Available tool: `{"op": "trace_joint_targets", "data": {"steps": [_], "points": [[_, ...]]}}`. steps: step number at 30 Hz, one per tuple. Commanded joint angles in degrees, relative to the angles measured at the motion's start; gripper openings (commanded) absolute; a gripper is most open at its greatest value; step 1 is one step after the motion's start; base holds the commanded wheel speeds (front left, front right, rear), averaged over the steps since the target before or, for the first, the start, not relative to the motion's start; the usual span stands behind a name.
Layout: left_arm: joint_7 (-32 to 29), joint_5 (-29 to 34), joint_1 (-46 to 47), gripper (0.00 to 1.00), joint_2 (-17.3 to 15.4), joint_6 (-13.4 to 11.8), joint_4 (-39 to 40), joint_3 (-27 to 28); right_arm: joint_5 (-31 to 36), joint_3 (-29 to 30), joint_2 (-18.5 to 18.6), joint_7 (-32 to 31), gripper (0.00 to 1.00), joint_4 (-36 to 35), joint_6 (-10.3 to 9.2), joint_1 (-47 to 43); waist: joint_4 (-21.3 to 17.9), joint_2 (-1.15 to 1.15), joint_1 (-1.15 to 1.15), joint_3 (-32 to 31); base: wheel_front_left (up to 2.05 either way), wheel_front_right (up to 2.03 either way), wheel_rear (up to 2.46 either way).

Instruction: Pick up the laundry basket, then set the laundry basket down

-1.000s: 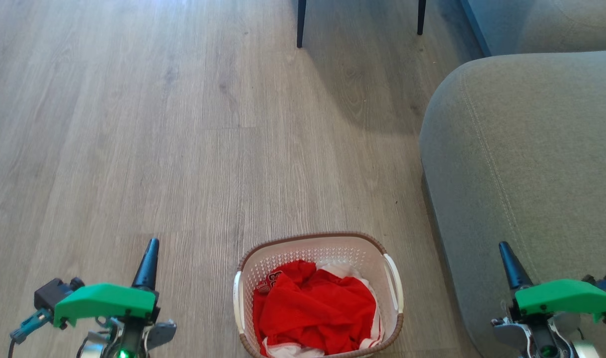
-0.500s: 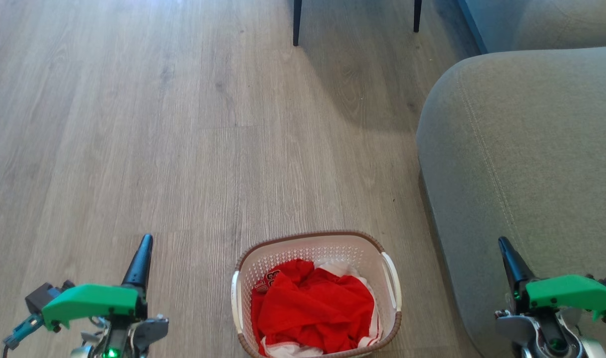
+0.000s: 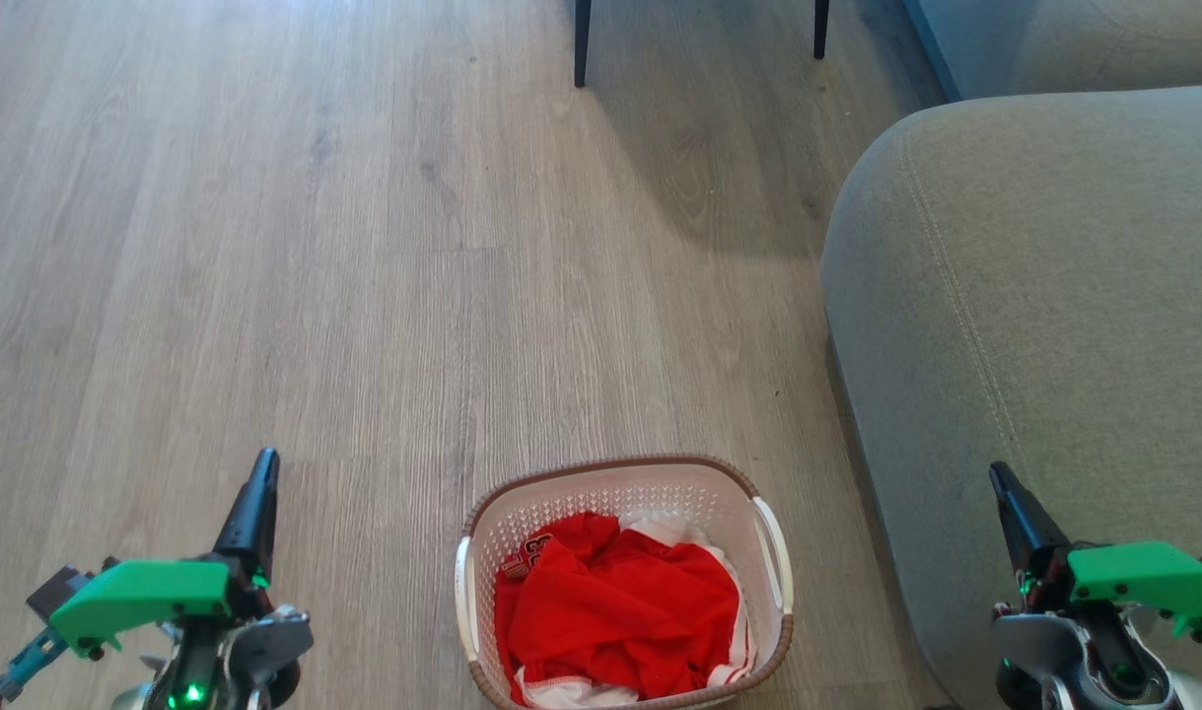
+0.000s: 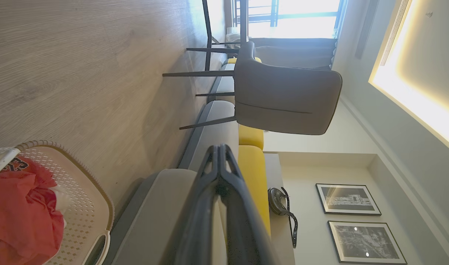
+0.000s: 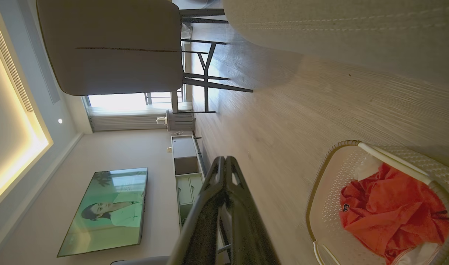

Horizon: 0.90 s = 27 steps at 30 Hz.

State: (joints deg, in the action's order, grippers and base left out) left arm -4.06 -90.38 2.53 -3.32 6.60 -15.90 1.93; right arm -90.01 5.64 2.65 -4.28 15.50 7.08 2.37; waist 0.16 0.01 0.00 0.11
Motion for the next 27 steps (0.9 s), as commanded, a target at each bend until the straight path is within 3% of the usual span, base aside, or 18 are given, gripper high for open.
{"op": "trace_joint_targets", "data": {"steps": [1, 27], "points": [[-0.66, -1.66, 3.40, 0.00, -0.77, 0.65, 1.90, 2.46, -1.78, -0.70, 1.24, -0.66, 0.00, -1.68, 0.40, 3.49, -0.06, -0.01, 0.00, 0.02, 0.00, 0.00, 0.00], [-1.43, -2.82, 3.55, 0.00, -0.47, 0.89, 1.90, 3.34, -3.01, -0.15, 0.98, -1.38, 0.00, -1.53, 0.41, 3.72, -0.16, -0.01, 0.00, 0.07, 0.00, 0.00, 0.00]]}}
